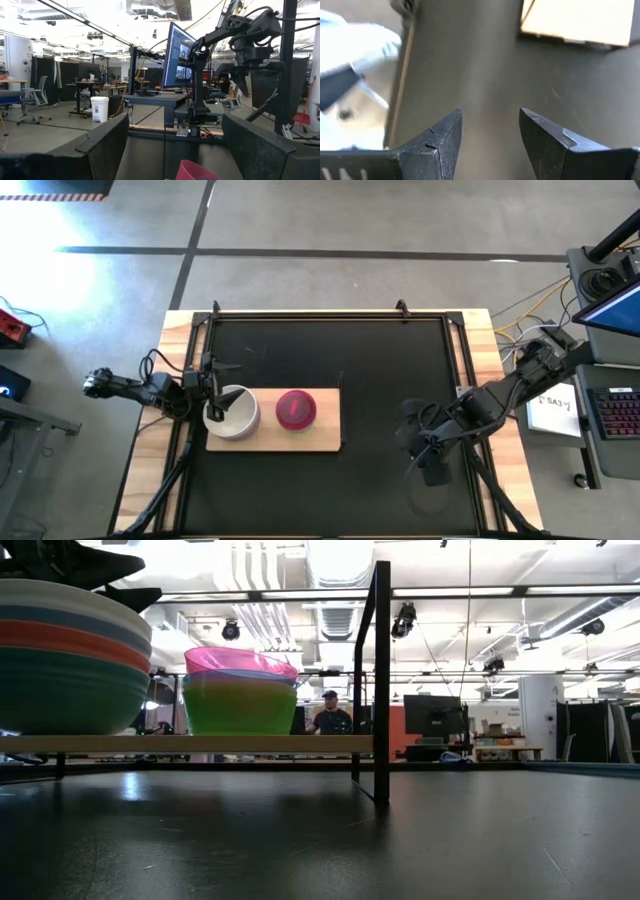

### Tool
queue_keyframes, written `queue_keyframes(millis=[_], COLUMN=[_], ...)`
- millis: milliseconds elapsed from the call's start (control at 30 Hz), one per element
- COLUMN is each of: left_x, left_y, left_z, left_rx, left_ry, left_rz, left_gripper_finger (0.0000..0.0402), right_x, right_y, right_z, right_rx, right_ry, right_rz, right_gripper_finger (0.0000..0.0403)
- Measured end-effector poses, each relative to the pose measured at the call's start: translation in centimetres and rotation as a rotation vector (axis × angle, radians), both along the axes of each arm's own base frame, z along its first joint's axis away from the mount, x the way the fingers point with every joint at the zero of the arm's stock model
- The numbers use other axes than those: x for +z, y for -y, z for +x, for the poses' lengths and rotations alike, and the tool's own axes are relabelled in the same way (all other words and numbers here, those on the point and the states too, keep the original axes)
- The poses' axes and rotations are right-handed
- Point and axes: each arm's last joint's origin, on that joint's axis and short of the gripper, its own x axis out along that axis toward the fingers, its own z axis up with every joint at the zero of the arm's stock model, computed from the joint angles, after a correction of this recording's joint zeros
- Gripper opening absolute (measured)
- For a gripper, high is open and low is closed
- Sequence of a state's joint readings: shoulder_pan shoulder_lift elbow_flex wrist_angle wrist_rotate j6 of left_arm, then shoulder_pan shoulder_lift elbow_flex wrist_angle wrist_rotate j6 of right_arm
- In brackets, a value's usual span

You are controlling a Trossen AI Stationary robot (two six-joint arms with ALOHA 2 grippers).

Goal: Place and stack bowls onto a shelf
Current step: Return to Home Position

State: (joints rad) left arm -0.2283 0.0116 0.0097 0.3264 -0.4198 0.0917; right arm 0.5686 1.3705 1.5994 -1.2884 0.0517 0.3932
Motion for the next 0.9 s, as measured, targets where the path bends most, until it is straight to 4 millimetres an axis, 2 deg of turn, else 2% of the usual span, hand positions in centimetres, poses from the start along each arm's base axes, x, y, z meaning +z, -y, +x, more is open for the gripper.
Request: queue_keyframes(millis=[167, 367, 567, 733, 900], left_x=[0.0, 0.0, 0.0, 0.0, 0.0], left_y=[0.0, 0.0, 0.0, 0.0, 0.0], left_z=[0.0, 0.0, 0.0, 0.0, 0.0], left_rx=[0.0, 0.0, 0.0, 0.0, 0.0], left_ry=[0.0, 0.001, 0.001, -0.003, -0.003], left_rz=[0.0, 0.0, 0.0, 0.001, 0.001], left_gripper_finger=[0.0302, 0.0302, 0.0302, 0.0302, 0.0302], right_x=[-1.0, -2.2, -4.1, -6.6, -8.0], right_y=[0.7, 3.0, 5.8, 7.8, 9.7], right_z=[0.2, 0.1, -0.8, -2.5, -4.4], right_rx=[-0.013, 0.016, 0.093, 0.093, -0.062], right_ry=[0.192, 0.541, 0.932, 1.043, 1.138], right_rz=[0.11, 0.187, 0.094, -0.02, -0.111], right_gripper_finger=[0.0185, 0.0185, 0.0185, 0.0185, 0.0185])
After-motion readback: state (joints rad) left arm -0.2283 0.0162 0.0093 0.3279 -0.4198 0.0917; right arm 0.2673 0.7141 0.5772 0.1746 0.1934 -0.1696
